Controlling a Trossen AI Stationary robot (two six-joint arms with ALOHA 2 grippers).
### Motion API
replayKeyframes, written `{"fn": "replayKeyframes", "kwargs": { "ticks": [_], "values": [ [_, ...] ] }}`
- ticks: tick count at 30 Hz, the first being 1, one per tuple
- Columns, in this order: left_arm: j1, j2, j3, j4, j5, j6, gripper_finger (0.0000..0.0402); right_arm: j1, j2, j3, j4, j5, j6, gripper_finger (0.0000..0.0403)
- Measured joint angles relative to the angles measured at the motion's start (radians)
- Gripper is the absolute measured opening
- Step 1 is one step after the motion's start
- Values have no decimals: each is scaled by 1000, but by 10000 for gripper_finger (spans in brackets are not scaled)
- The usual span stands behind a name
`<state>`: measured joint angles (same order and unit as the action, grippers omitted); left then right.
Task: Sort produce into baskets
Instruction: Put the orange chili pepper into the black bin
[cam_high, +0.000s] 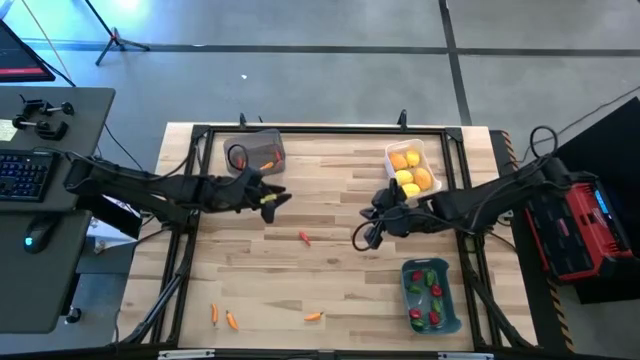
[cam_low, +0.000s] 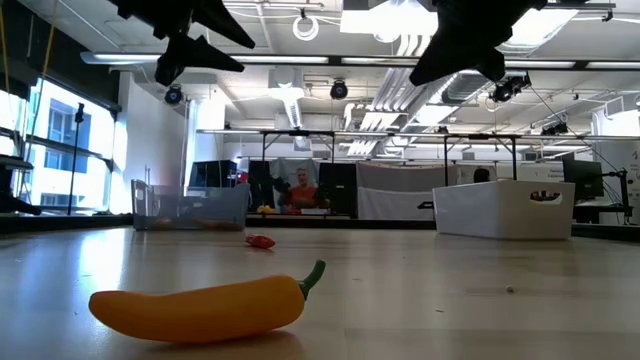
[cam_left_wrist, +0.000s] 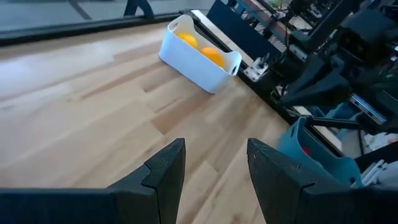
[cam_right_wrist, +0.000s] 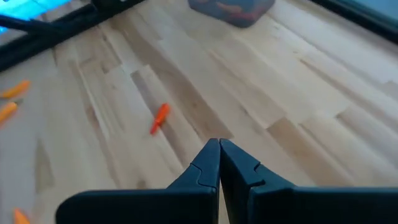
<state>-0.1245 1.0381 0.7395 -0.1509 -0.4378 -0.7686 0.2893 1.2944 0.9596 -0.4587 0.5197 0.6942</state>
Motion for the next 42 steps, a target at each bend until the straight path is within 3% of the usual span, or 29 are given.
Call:
{"fn": "replayKeyframes", "kwargs": {
  "ticks": [8,15,18,24,27,33,37,42],
  "values": [
    [14,-54,0,-7,41,138,161,3,79,0,185,-19,113,0],
    [14,-166,0,-27,59,275,161,5,140,0,524,-76,91,1],
    [14,-216,0,-62,52,310,161,4,159,0,578,-75,109,14],
    [14,-294,0,-195,48,306,161,1,204,94,417,-143,129,86],
    [14,-314,0,-251,48,295,161,-8,260,219,280,-206,41,129],
    [14,-319,0,-263,48,289,161,-56,467,477,-16,-227,1,196],
    [14,-319,0,-264,39,283,161,-84,622,607,-81,-267,-12,212],
    [14,-319,0,-264,35,283,161,-94,802,724,-84,-285,-86,202]
  ]
}}
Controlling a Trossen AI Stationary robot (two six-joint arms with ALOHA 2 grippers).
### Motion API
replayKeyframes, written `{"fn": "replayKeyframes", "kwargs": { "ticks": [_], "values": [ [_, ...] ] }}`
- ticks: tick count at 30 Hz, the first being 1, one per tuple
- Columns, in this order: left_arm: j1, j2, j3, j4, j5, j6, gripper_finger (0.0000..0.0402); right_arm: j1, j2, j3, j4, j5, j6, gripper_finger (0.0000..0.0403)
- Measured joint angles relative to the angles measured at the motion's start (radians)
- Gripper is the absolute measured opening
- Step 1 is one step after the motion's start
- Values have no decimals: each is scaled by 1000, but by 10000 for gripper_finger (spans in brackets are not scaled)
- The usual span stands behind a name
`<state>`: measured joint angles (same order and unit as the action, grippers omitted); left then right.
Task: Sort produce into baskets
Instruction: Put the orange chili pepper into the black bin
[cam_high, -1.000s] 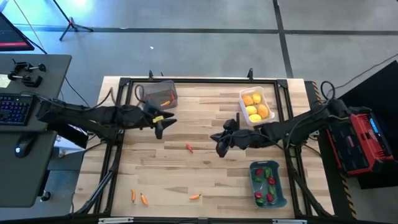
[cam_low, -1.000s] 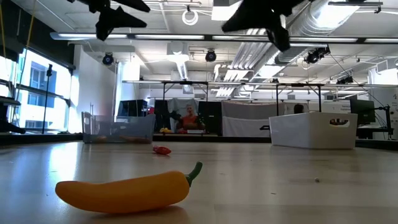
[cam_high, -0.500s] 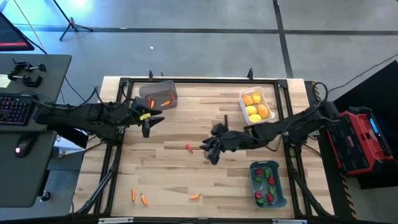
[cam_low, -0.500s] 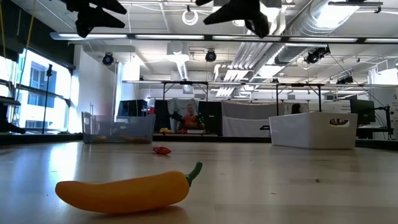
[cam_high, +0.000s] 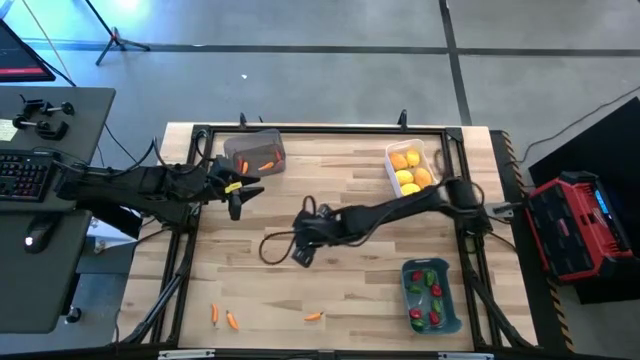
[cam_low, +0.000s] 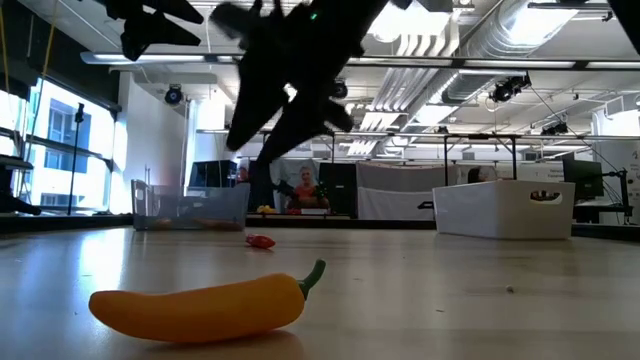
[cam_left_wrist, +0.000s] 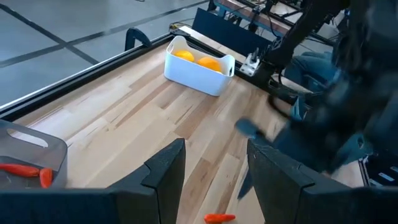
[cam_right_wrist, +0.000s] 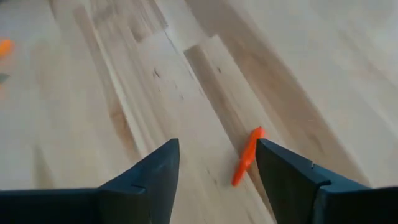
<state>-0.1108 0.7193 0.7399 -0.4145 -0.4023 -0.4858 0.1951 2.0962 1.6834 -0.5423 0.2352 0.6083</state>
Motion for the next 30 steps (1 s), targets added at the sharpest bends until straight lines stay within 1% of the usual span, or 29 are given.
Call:
{"fn": "replayKeyframes", "kwargs": {
  "ticks": [3,6,8,12,17,19,20,23,24,26,27,30],
  "values": [
    [0,0,0,-1,0,0,161,1,92,47,-1,19,12,190],
    [0,0,0,-1,-1,-10,161,-1,169,79,-37,70,89,176],
    [0,0,0,-1,-1,-11,161,-9,206,96,-61,81,138,167],
    [0,0,0,0,-2,-37,161,-18,239,105,-70,92,190,150],
    [0,0,0,0,-2,-59,161,-20,251,107,-68,102,194,135],
    [0,0,0,1,-3,-64,161,-21,251,107,-73,94,178,116],
    [0,0,0,2,-3,-69,161,-21,251,107,-75,93,173,99],
    [0,0,0,25,-4,-97,161,-23,251,107,-79,80,147,26],
    [0,0,0,36,-5,-97,161,-27,250,107,-83,63,114,16],
    [0,0,0,53,-6,-97,161,-43,239,109,-115,12,42,19],
    [0,0,0,59,-6,-98,161,-51,234,110,-159,-9,-1,20],
    [0,0,0,70,-6,-97,161,-76,202,97,-299,-6,-136,7]
  ]
}}
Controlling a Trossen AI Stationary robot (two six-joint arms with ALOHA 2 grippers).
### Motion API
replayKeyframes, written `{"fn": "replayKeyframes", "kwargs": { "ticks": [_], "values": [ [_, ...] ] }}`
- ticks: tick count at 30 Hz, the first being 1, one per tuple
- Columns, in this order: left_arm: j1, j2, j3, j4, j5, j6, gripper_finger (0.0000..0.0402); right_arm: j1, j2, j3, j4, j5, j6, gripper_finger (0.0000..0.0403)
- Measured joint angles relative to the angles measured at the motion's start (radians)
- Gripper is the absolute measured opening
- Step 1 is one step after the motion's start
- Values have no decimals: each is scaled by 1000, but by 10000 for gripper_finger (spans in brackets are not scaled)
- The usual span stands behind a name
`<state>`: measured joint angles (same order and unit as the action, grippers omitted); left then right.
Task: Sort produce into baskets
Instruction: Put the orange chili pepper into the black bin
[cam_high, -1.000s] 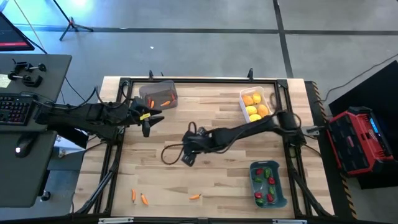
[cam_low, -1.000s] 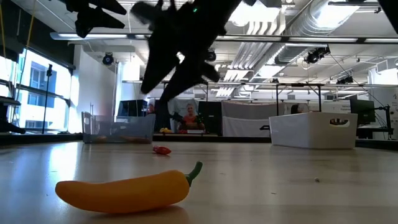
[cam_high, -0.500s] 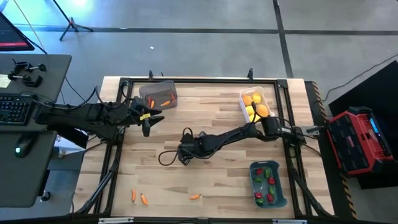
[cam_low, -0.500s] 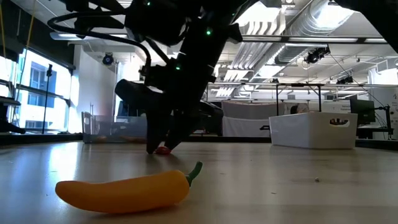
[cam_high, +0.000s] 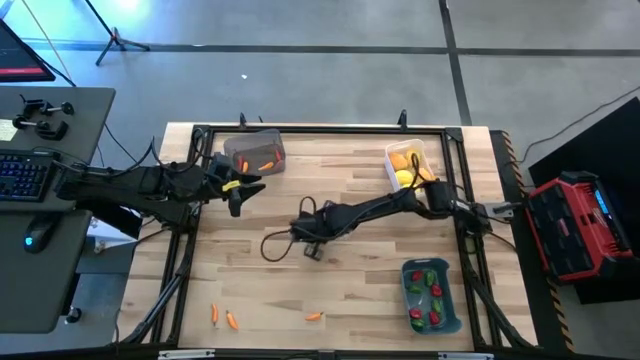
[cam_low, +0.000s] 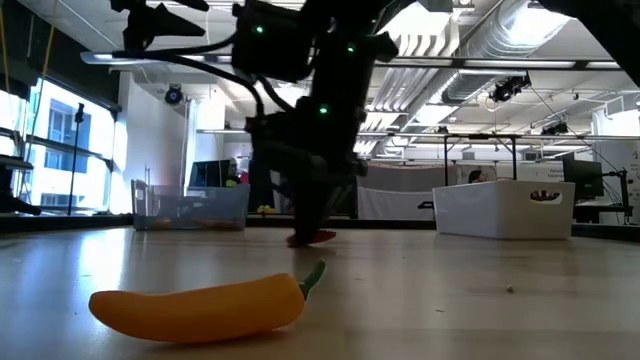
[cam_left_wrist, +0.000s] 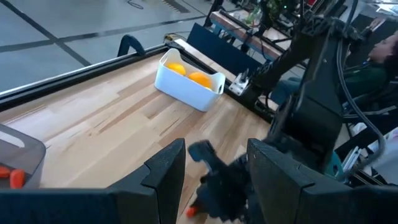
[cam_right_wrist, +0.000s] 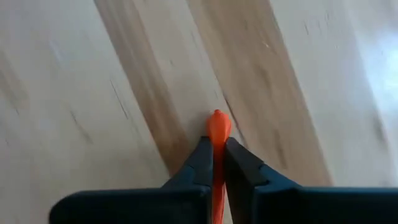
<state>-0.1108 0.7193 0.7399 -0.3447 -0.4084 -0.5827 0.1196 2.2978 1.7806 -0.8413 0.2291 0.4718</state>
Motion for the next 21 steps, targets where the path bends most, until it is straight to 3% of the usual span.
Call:
{"fn": "replayKeyframes", "kwargs": {
  "ticks": [4,10,15,18,21],
  "values": [
    [0,0,0,-2,1,-12,161,-34,-100,-149,38,-2,-69,6],
    [0,0,0,-1,3,-67,161,-70,-402,-602,228,-6,74,3],
    [0,0,0,9,-46,-52,161,-73,-666,-917,689,-41,261,2],
    [1,0,0,44,-92,-49,161,-102,-685,-994,975,-27,321,1],
    [1,0,0,153,-95,-21,161,-157,-603,-941,1067,-20,322,1]
  ]
}}
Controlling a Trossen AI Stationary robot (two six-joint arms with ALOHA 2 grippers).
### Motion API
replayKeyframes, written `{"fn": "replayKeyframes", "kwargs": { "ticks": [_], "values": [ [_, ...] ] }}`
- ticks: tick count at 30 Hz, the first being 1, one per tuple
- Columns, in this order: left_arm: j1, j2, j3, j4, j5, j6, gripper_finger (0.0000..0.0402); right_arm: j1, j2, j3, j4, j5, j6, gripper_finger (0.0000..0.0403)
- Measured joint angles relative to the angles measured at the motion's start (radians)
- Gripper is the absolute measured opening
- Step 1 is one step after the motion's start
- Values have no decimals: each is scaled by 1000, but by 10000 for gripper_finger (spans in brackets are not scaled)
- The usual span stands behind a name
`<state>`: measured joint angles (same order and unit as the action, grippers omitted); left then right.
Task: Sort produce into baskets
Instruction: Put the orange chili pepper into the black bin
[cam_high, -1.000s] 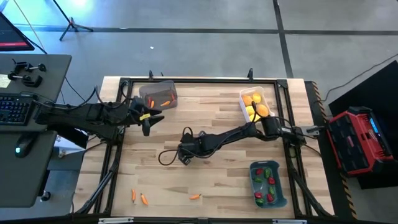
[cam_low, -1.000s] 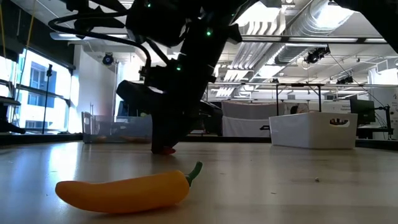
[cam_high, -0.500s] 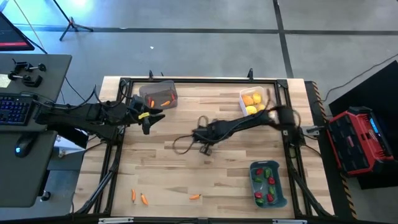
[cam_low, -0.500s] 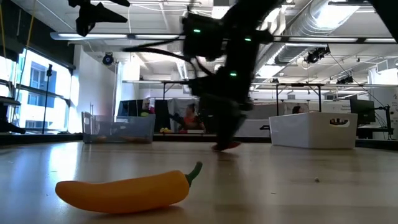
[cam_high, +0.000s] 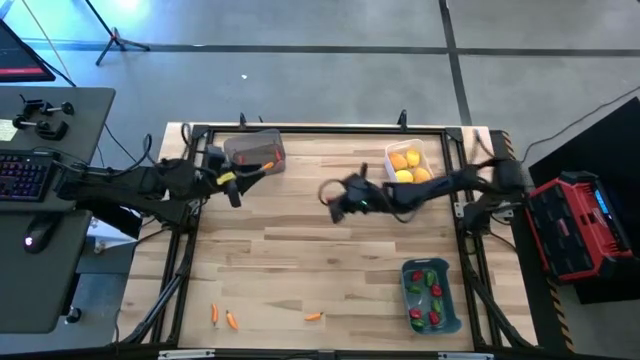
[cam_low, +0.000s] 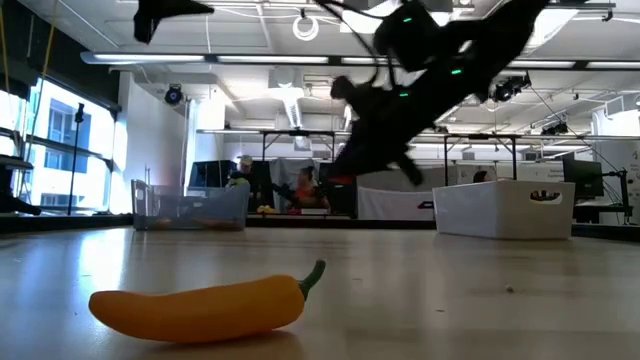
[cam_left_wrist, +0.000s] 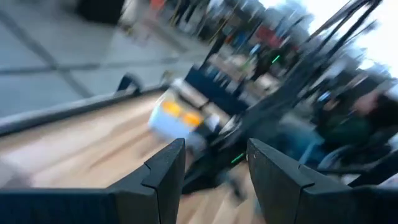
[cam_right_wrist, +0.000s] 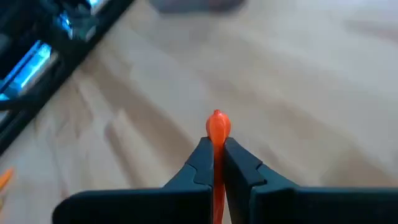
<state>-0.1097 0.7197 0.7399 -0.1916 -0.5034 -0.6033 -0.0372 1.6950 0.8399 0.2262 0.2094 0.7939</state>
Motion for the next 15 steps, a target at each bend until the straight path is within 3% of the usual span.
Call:
{"fn": "replayKeyframes", "kwargs": {
  "ticks": [6,15],
  "values": [
    [0,-1,1,221,-4,152,161,-103,256,327,163,-73,-184,1],
    [0,0,1,242,-5,113,161,-204,560,843,36,-68,-183,13]
  ]
}}
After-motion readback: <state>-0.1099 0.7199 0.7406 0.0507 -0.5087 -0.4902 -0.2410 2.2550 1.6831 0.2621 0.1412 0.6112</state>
